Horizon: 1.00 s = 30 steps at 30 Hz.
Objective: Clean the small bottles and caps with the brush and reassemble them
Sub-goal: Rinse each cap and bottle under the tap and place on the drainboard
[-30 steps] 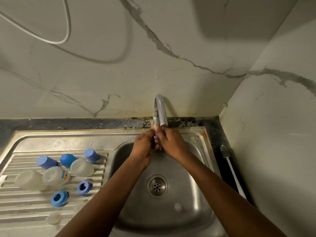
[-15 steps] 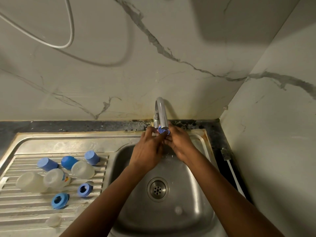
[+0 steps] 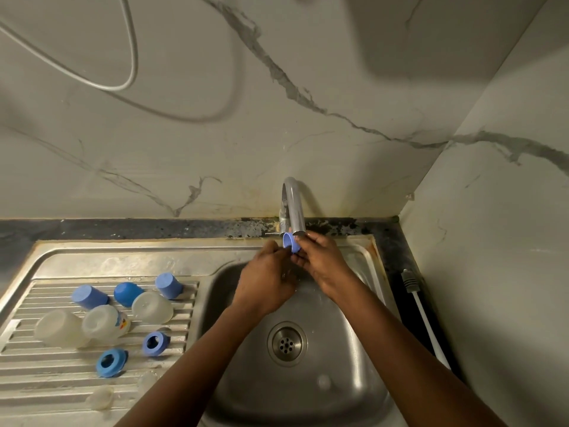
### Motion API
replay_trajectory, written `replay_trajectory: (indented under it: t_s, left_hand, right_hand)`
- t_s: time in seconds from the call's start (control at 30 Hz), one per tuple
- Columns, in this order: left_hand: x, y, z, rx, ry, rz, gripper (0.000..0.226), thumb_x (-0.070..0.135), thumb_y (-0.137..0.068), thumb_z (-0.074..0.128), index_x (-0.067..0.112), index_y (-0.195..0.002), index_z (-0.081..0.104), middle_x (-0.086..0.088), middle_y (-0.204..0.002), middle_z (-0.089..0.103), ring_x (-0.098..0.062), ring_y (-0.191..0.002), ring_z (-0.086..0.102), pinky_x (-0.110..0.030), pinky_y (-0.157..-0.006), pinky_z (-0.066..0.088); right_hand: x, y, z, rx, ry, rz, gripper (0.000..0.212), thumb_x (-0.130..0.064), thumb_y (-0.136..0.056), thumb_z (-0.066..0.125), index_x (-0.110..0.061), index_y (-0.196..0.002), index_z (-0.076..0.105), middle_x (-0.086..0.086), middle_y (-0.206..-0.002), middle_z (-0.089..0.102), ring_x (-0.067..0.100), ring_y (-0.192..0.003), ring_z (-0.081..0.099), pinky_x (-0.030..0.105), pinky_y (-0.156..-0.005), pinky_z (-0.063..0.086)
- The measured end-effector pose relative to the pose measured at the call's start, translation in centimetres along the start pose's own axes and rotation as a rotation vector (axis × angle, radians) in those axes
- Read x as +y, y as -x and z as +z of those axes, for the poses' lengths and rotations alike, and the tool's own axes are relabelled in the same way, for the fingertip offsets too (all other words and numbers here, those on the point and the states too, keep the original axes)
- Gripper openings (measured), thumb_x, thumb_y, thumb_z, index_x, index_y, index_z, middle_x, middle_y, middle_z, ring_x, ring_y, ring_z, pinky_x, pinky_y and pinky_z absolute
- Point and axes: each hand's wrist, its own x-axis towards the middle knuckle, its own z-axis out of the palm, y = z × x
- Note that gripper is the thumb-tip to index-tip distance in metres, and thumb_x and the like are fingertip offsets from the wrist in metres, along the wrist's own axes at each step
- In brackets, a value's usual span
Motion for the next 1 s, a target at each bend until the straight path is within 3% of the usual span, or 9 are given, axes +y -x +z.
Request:
replay_trajectory:
  t_s: [0.13, 0.3, 0.37, 0.5, 0.63, 0.77, 0.87, 0.93, 1.0]
  left_hand:
    - [0.9, -0.7, -1.1, -0.116, 0.990, -0.364, 0.023, 0.011, -0.099, 0.064, 0.020, -0.112, 0.080, -0.005, -0.093, 0.076, -0.013, -0.072, 0.063, -0.028, -0.064, 0.050]
    - [1.3, -1.2, -2.3, -0.211, 1.707, -0.563, 0.027, 0.014, -0.094, 0.057, 0.002, -0.116, 0.069, -0.003, -0.081, 0.057, -0.013, -0.067, 0.051, -0.026, -0.062, 0.046]
    - [1.7, -1.3, -2.7, -0.202, 1.824, -0.542, 0.034, 0.013, -0.091, 0.056, -0.001, -0.122, 0.065, -0.003, -0.079, 0.054, -0.015, -0.067, 0.049, -0.026, -0.062, 0.046]
    - [1.8, -0.8, -2.5, -0.253, 1.509, -0.466, 0.044, 0.012, -0.084, 0.055, 0.000, -0.124, 0.069, -0.010, -0.083, 0.053, -0.014, -0.065, 0.043, -0.028, -0.062, 0.040]
    - [1.4, -0.6, -1.5, -0.203, 1.301, -0.388, 0.047, 0.008, -0.087, 0.056, 0.020, -0.130, 0.074, -0.019, -0.099, 0.058, -0.016, -0.068, 0.049, -0.032, -0.063, 0.044]
    - [1.3, -0.2, -1.6, -0.140, 1.109, -0.220, 0.050, 0.000, -0.089, 0.062, 0.029, -0.128, 0.074, -0.006, -0.085, 0.061, -0.013, -0.068, 0.053, -0.027, -0.062, 0.047]
    - [0.0, -0.1, -2.1, -0.088, 0.553, -0.040, 0.053, 0.005, -0.093, 0.067, 0.039, -0.134, 0.065, 0.020, -0.089, 0.062, -0.003, -0.075, 0.058, -0.024, -0.070, 0.048]
    - [-0.8, -0.1, -2.7, -0.092, 0.076, 0.028, 0.058, 0.023, -0.094, 0.067, 0.044, -0.147, 0.052, 0.014, -0.110, 0.056, -0.010, -0.087, 0.058, -0.028, -0.071, 0.046]
    - [-0.9, 0.1, -2.9, -0.081, -0.180, 0.048, 0.062, 0.034, -0.097, 0.064, 0.045, -0.154, 0.042, 0.008, -0.121, 0.051, -0.014, -0.097, 0.057, -0.027, -0.070, 0.041]
  right_hand:
    - [0.5, -0.2, -0.6, -0.043, -0.082, -0.002, 0.036, -0.011, -0.102, 0.062, -0.009, -0.138, 0.061, 0.019, -0.132, 0.066, 0.029, -0.114, 0.071, 0.031, -0.083, 0.060]
    - [0.8, 0.2, -1.2, -0.131, -0.025, -0.067, 0.037, -0.018, -0.102, 0.064, -0.010, -0.139, 0.061, 0.016, -0.130, 0.069, 0.026, -0.117, 0.069, 0.034, -0.091, 0.057]
    - [0.8, 0.6, -1.4, -0.136, 0.004, -0.081, 0.035, -0.021, -0.102, 0.064, -0.010, -0.136, 0.063, 0.015, -0.127, 0.070, 0.027, -0.114, 0.070, 0.036, -0.090, 0.058]
    - [0.0, 1.6, -1.7, -0.096, 0.072, -0.100, 0.024, -0.024, -0.104, 0.062, -0.014, -0.123, 0.071, 0.012, -0.119, 0.074, 0.027, -0.109, 0.072, 0.031, -0.083, 0.059]
    - [-1.3, 1.2, -0.9, -0.031, 0.100, -0.077, 0.028, -0.030, -0.107, 0.054, -0.011, -0.113, 0.073, 0.015, -0.109, 0.077, 0.028, -0.100, 0.073, 0.034, -0.079, 0.058]
    - [-3.2, 0.8, -0.3, -0.034, -0.005, 0.037, 0.034, -0.031, -0.107, 0.055, -0.001, -0.117, 0.068, 0.016, -0.092, 0.074, 0.018, -0.066, 0.065, 0.026, -0.056, 0.053]
    - [-3.6, 0.9, -0.5, -0.044, 0.019, 0.137, 0.034, -0.033, -0.107, 0.054, -0.003, -0.111, 0.069, 0.011, -0.079, 0.068, 0.012, -0.054, 0.055, 0.019, -0.044, 0.042]
    - [-3.3, 1.0, -0.6, -0.048, -0.004, 0.179, 0.040, -0.038, -0.105, 0.057, -0.001, -0.108, 0.073, 0.010, -0.074, 0.064, 0.011, -0.053, 0.053, 0.017, -0.042, 0.039]
    - [-3.0, 1.0, -0.7, -0.072, -0.036, 0.193, 0.038, -0.034, -0.106, 0.057, -0.001, -0.114, 0.071, 0.013, -0.080, 0.065, 0.012, -0.056, 0.055, 0.018, -0.044, 0.041]
